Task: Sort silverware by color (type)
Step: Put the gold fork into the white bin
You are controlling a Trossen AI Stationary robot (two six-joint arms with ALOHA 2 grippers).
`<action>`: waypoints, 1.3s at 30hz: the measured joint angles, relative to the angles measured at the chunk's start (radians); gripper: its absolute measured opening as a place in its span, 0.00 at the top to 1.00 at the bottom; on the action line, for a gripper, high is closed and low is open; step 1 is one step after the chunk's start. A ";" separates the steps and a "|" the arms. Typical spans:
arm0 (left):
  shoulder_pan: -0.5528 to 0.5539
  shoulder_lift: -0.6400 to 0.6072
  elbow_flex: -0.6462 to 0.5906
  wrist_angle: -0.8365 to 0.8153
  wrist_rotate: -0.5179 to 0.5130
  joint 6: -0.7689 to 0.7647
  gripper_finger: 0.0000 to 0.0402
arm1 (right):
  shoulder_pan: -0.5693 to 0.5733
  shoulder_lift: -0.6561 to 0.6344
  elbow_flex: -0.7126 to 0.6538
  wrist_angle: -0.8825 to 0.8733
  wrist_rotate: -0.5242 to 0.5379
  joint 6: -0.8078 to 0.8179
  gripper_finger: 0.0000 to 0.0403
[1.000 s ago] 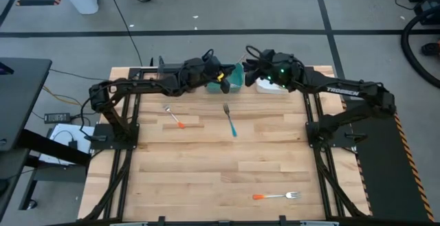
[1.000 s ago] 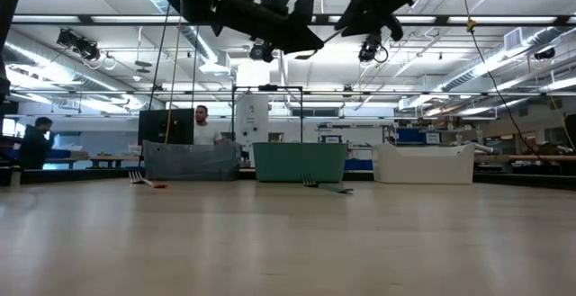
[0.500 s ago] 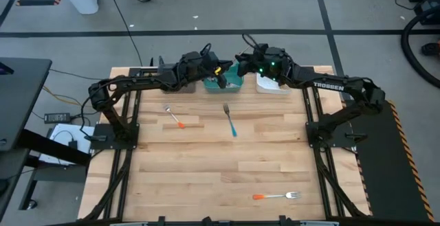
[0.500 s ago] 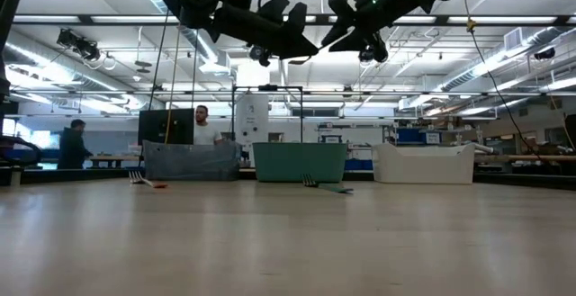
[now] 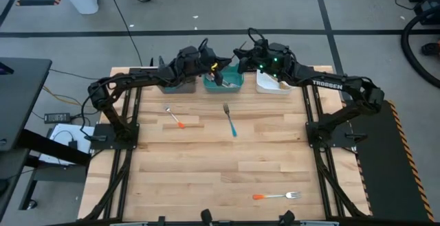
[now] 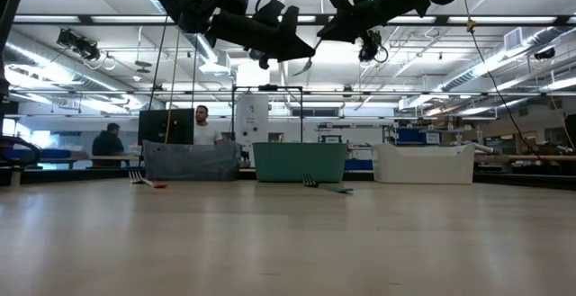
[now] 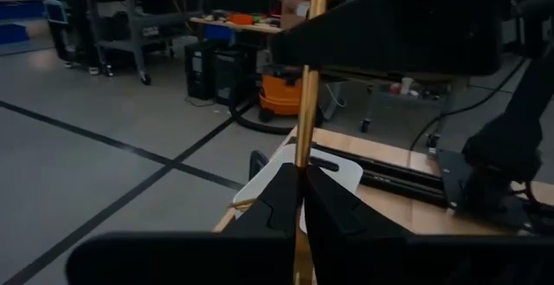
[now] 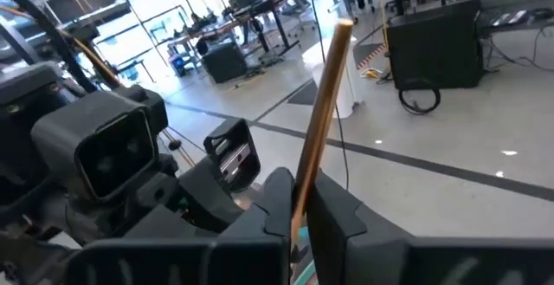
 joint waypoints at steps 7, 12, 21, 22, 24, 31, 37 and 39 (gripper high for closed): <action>0.043 -0.003 0.000 0.004 0.033 -0.010 0.89 | -0.035 -0.002 -0.004 -0.034 0.079 -0.139 0.95; 0.103 -0.015 0.002 -0.018 0.067 -0.011 0.81 | -0.088 -0.031 -0.003 -0.168 0.166 -0.270 0.95; 0.189 -0.095 0.002 -0.177 0.069 0.000 0.78 | -0.181 -0.049 -0.003 -0.534 0.082 -0.435 0.95; 0.197 -0.102 0.002 -0.206 0.069 0.000 0.78 | -0.192 -0.048 -0.003 -0.568 0.064 -0.456 0.95; 0.208 -0.104 0.002 -0.231 0.069 0.000 0.77 | -0.209 -0.050 -0.003 -0.635 0.060 -0.486 0.95; 0.226 -0.103 0.001 -0.292 0.069 0.003 0.77 | -0.253 -0.050 -0.003 -0.831 0.077 -0.536 0.94; 0.225 -0.103 0.001 -0.296 0.069 0.003 0.77 | -0.276 -0.050 -0.003 -0.919 0.149 -0.586 0.92; 0.225 -0.103 0.001 -0.296 0.069 0.008 0.77 | -0.282 -0.050 -0.003 -0.922 0.138 -0.590 0.91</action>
